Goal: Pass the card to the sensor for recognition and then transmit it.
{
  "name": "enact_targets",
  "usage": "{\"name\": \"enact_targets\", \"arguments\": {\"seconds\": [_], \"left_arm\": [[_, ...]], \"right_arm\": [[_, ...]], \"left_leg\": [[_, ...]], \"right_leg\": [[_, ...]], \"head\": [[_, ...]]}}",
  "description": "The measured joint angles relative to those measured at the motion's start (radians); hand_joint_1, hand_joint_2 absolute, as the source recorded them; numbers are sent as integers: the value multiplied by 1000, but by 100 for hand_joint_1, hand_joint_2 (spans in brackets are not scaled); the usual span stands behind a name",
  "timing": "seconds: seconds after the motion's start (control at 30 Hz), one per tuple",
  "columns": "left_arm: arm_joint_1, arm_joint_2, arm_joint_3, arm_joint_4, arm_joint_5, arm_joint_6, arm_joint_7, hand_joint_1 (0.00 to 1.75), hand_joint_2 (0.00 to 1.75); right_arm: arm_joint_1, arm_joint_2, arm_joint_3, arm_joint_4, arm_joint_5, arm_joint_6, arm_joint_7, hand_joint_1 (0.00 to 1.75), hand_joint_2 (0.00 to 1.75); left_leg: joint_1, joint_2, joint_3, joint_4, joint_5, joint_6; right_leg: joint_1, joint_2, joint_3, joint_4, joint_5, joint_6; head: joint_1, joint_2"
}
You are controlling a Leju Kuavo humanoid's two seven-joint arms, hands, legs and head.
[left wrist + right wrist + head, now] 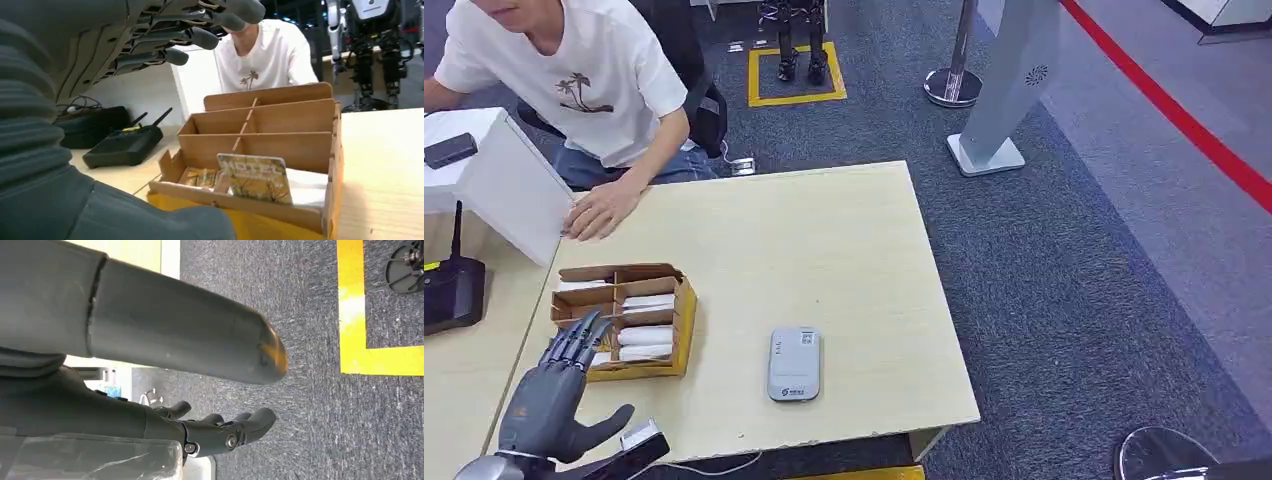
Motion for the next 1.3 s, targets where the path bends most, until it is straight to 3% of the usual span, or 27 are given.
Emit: {"name": "enact_targets", "arguments": {"seconds": [0.4, 0.47, 0.53, 0.63, 0.73, 0.87, 0.97, 1.3], "left_arm": [[19, -33, 0, 34, -119, 32, 63, 0, 175], [14, -40, 0, 47, -133, 48, 63, 0, 175], [-5, -42, 1, 50, -133, 25, 63, 0, 175], [-20, -46, 3, 69, -131, -27, 58, 0, 175], [-38, -40, 8, 90, -148, -32, 57, 0, 175], [-103, -21, 35, 101, -135, -96, 47, 0, 175], [-131, -20, 38, 125, -133, -130, 28, 0, 175], [-160, -36, 37, 201, -145, -116, 11, 0, 175]], "right_arm": [[-1, 0, 0, 0, 10, 0, -5, 0, 175], [-1, 0, 0, 0, 10, -2, -46, 0, 175], [-6, 0, 0, -2, 17, -3, -52, 0, 175], [-9, 0, 0, -2, 39, -1, 3, 0, 175], [-5, 0, 0, -2, 49, -1, -48, 0, 175], [-18, 0, 0, -2, 61, -1, -54, 0, 175], [-19, 0, 0, -2, 77, 2, -7, 0, 175], [-6, 0, 0, -1, 90, 14, 18, 0, 175]], "left_leg": [[0, 0, 0, 0, 0, 0], [0, 0, 0, 0, 0, 0], [0, 0, 0, 0, 0, 0], [0, 0, 1, 0, 0, 0], [0, -1, 0, 0, 0, 0], [1, -1, 0, 0, 0, 0], [0, -1, 1, 0, 1, 0], [0, 0, 0, 0, 0, 0]], "right_leg": [[0, 0, 0, 0, 0, 0], [0, 0, 0, 0, 0, 0], [0, 0, 0, 0, 0, 0], [0, 0, 1, 0, 0, 0], [0, -1, 0, 0, 0, 0], [0, -1, 0, 0, 0, 0], [0, -1, 1, 0, 0, 0], [0, -1, 0, 0, 0, 0]], "head": [[0, 0], [0, 0], [0, 0], [0, 0], [0, 0], [0, 0], [0, 0], [0, 0]]}}
